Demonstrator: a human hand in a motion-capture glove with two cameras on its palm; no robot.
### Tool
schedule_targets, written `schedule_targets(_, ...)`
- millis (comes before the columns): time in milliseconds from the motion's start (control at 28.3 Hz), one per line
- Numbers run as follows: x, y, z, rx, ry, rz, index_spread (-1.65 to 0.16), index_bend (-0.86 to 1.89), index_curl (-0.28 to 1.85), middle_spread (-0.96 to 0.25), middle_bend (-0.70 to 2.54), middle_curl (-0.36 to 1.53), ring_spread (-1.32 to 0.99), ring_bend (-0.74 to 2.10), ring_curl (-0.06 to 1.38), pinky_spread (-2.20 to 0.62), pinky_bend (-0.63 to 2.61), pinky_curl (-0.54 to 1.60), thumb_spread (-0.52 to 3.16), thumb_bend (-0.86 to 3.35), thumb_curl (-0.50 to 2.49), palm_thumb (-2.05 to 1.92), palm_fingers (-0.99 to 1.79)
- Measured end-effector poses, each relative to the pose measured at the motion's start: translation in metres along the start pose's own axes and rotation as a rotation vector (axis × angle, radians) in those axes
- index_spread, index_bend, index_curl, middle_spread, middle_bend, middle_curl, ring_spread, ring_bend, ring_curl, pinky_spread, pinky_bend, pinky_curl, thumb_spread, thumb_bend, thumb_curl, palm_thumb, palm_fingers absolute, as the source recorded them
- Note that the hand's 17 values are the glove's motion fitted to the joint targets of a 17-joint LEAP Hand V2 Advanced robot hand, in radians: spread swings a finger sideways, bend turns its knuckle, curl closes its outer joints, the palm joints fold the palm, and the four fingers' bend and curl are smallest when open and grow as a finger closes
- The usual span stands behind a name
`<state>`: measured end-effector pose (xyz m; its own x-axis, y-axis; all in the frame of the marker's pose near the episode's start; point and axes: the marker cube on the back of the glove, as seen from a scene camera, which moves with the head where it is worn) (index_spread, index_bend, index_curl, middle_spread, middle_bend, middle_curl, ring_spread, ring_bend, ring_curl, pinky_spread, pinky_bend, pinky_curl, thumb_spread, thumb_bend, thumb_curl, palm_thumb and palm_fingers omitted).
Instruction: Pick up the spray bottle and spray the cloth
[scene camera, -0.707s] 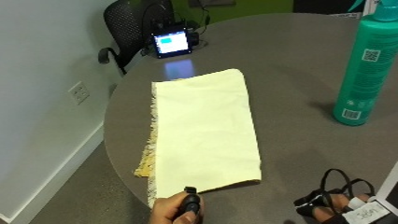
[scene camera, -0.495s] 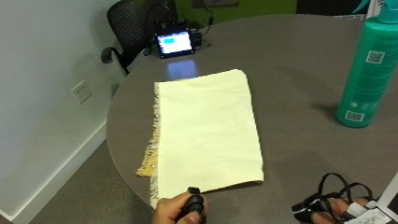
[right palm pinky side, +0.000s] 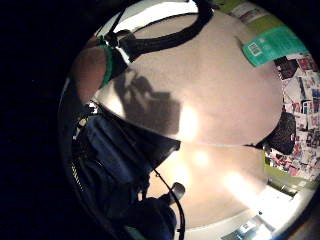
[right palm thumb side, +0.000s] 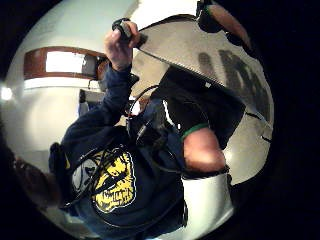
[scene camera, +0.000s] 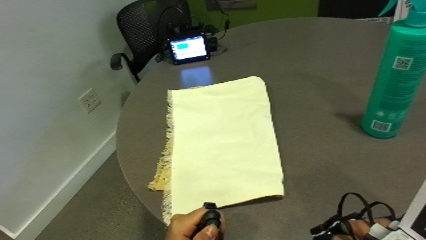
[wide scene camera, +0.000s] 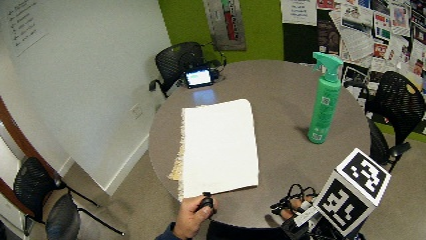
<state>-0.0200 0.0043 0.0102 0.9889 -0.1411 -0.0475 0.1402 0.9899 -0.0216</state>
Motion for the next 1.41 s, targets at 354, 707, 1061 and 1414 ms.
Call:
schedule_targets(354, 0.003, 0.002, -0.002, -0.003, 0.003, -0.021, -0.37, 0.09, 0.22, -0.07, 0.23, 0.30, -0.12, 0.37, 0.29, 0.11, 0.39, 0.29, 1.05, 0.07, 0.26, 0.50, 0.73)
schedule_targets(707, 0.050, -0.005, -0.019, 0.087, -0.048, 0.132, -0.39, 0.10, 0.20, -0.06, 0.19, 0.31, -0.13, 0.42, 0.32, 0.12, 0.42, 0.32, 1.04, -0.01, 0.28, 0.49, 0.68)
schedule_targets(1061, 0.133, -0.049, -0.047, 0.255, -0.217, 0.227, -0.41, 0.03, 0.14, -0.04, 0.20, 0.32, -0.12, 0.50, 0.35, 0.13, 0.52, 0.36, 1.03, -0.01, 0.31, 0.52, 0.60)
schedule_targets(1414, 0.188, -0.135, -0.081, 0.420, -0.727, 0.091, -0.40, 0.19, 0.19, -0.04, 0.18, 0.33, -0.07, 0.36, 0.31, 0.14, 0.54, 0.36, 1.02, 0.02, 0.36, 0.68, 0.61)
